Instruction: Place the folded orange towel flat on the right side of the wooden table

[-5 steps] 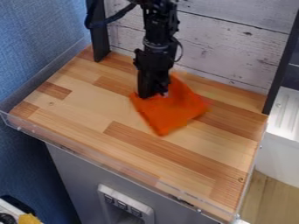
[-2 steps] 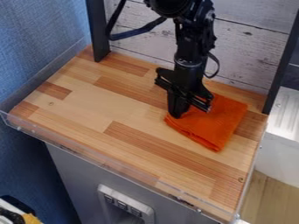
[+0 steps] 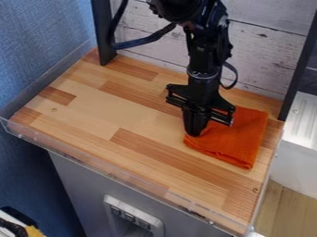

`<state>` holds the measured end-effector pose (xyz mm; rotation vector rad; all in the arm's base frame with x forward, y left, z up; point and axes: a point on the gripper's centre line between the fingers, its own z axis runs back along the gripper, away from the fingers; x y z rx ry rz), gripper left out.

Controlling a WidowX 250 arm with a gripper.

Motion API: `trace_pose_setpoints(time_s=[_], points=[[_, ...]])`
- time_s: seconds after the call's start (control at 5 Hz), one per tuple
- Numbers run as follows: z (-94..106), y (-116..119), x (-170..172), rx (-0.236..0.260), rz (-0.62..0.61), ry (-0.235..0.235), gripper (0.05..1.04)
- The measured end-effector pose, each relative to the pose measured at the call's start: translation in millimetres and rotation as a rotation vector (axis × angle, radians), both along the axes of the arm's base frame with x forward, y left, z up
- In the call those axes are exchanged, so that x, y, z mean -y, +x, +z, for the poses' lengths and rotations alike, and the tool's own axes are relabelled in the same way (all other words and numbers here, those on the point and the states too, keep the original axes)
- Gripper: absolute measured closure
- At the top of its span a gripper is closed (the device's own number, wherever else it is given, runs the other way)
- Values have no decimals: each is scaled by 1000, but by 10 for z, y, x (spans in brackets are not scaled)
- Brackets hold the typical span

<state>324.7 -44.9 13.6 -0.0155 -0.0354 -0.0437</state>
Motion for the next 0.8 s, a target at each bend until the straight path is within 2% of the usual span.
trace_pose_setpoints(time_s=[0.2, 0.4, 0.6, 0.8], points=[[-11, -26, 32, -11, 22, -21, 1001], [85, -85, 23, -48, 36, -22, 853], [271, -126, -120, -60, 48, -17, 603], [474, -230, -377, -52, 60, -9, 300]])
